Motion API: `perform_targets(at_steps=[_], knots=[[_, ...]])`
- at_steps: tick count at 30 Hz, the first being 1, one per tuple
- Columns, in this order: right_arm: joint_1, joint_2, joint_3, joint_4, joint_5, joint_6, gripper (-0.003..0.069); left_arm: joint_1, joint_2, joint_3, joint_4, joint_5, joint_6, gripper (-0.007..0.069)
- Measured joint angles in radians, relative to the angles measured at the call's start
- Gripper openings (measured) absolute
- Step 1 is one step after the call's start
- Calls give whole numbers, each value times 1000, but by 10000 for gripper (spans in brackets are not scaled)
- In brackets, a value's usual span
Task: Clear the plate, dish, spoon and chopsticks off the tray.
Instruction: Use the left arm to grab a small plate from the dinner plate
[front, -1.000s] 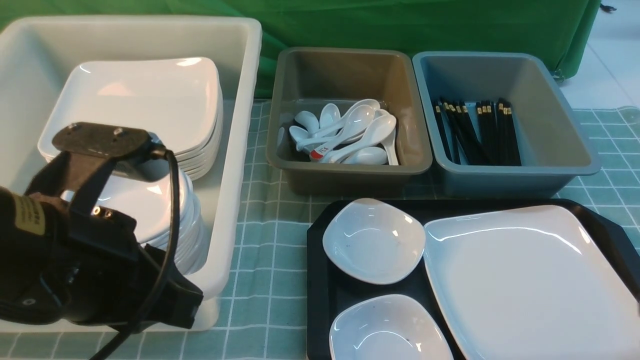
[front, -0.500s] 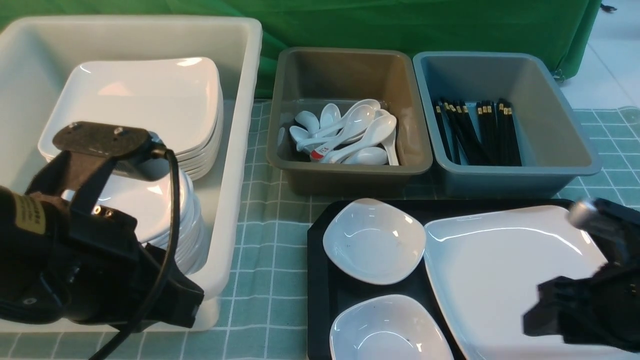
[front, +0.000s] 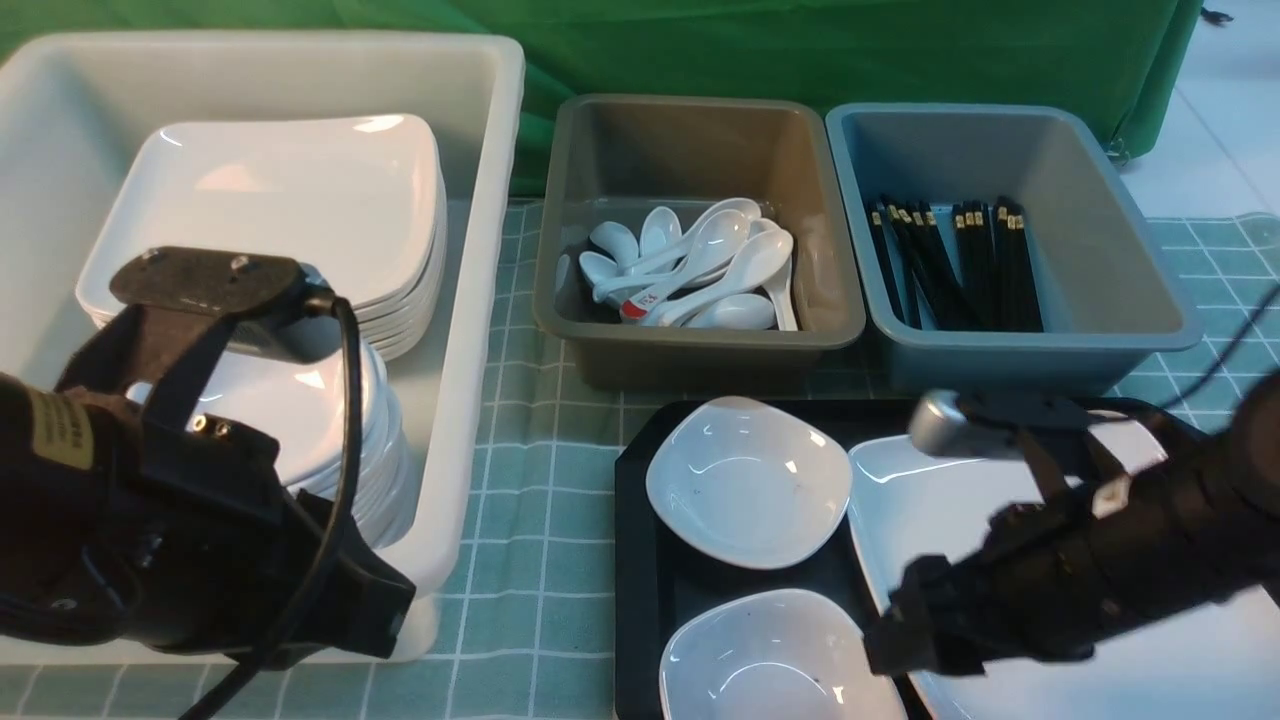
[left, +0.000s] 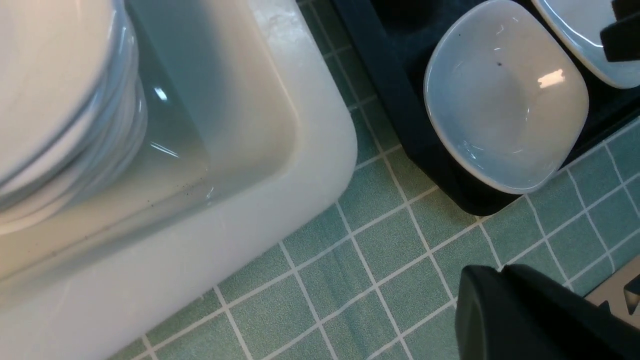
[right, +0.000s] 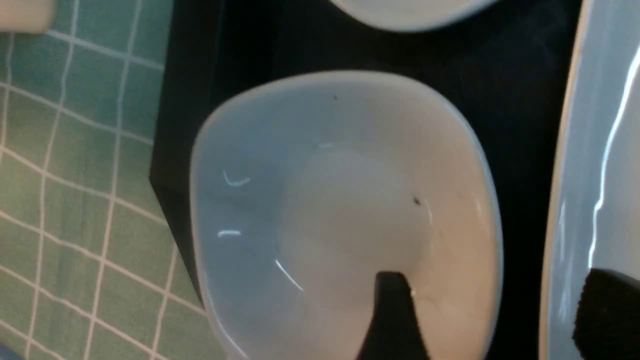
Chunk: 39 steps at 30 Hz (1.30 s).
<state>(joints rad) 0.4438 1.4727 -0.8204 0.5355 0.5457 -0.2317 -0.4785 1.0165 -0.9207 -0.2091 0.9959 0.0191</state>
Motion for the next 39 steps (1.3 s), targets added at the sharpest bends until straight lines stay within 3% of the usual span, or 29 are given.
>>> perform_targets(at_steps=[6, 8, 10, 11, 13, 15, 16, 18, 21, 25, 28, 32, 39], knots=[[22, 46, -88, 1, 49, -52, 491, 0, 0, 0, -37, -1, 19, 9], [23, 38, -103, -8, 73, -71, 446, 0, 4, 0, -72, -1, 46, 9], [23, 7, -107, -38, 85, -74, 325, 0, 21, -2, -116, 5, 62, 9], [23, -36, -109, -84, 96, -61, 192, -4, 52, -13, -142, 22, 75, 9], [23, -107, -111, -177, 116, -5, 88, -29, 111, -44, -148, 45, 85, 9], [23, -207, -111, -293, 160, 87, 43, -74, 190, -81, -123, 58, 87, 9], [23, -216, -111, -305, 160, 95, 43, -80, 198, -85, -119, 58, 87, 9], [23, -341, -111, -475, 269, 232, 27, -185, 319, -163, -63, 59, 87, 9], [23, -469, -111, -618, 385, 333, 21, -272, 464, -251, 1, 34, 80, 11], [23, -623, -112, -736, 473, 425, 21, -314, 618, -352, 55, -39, 57, 47], [23, -685, -112, -770, 484, 457, 21, -319, 684, -397, 65, -55, 56, 96], [23, -846, -112, -812, 501, 504, 21, -319, 827, -464, 124, -73, 55, 297], [23, -924, -112, -821, 519, 507, 21, -319, 902, -470, 157, -105, 55, 514]])
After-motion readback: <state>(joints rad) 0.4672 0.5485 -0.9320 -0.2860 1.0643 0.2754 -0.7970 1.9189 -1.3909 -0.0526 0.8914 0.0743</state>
